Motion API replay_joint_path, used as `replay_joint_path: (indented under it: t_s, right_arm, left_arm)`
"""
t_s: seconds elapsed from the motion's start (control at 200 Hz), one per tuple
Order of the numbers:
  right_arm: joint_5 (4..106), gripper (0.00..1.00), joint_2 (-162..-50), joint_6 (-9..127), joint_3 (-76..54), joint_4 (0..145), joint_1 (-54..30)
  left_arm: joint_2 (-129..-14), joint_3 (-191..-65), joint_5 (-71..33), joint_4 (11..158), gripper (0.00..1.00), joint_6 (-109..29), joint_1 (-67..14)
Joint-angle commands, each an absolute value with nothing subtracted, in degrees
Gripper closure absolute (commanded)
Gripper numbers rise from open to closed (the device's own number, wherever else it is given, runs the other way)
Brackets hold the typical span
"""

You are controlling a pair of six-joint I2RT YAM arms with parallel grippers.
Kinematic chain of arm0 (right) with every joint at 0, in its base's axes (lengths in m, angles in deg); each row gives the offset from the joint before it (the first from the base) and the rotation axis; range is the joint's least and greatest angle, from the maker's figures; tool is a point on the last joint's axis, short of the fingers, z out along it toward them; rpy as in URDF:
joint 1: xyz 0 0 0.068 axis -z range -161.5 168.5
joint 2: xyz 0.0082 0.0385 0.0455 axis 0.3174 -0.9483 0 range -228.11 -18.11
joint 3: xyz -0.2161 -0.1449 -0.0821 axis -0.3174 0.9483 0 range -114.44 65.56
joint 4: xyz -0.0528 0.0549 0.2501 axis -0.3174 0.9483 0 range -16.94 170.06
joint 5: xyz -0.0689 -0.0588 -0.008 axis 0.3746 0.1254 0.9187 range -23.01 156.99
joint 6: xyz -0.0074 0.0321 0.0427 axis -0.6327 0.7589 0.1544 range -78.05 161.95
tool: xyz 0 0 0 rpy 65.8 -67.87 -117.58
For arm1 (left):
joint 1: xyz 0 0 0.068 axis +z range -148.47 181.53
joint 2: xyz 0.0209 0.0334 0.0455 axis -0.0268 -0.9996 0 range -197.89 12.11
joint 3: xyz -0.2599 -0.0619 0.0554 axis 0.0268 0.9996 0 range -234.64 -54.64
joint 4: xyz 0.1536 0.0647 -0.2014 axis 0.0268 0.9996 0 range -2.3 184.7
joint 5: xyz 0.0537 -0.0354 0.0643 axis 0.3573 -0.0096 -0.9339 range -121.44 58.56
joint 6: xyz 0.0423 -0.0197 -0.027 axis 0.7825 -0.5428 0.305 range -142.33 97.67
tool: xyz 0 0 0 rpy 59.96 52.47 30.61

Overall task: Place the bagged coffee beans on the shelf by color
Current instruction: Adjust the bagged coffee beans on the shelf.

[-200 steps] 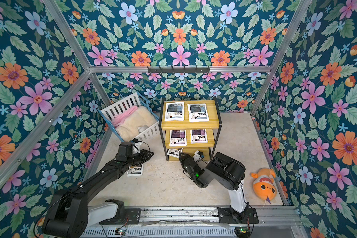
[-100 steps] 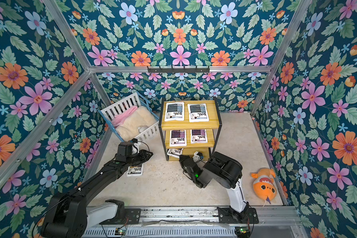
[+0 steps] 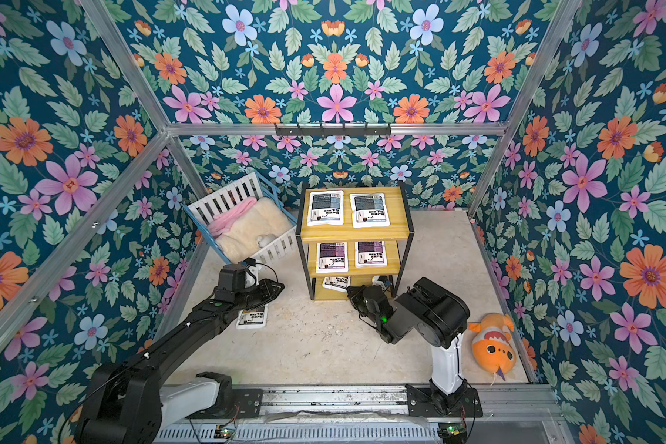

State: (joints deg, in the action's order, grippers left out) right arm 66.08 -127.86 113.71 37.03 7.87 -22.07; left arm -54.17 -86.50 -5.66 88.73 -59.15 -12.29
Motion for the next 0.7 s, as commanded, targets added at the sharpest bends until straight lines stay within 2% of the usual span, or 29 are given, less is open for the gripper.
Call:
replay_joint_path:
  t_s: [0.0, 0.235, 0.695]
  right_arm:
    - [55.83, 1.00, -126.53, 103.20, 35.50, 13.35, -21.31]
    - [57.31, 1.00, -124.90, 95.19, 31.91, 25.81, -20.78]
    - [58.65, 1.00, -127.53, 97.62, 29.59, 23.94, -20.17]
  left_arm:
    - [-53.88, -86.72, -5.99, 89.28, 0.70, -58.01, -12.26]
    - [-53.91, -86.68, -6.12, 89.45, 0.70, -57.92, -12.26]
    - [-54.43, -86.87, -6.20, 89.63, 0.71, -57.70, -12.21]
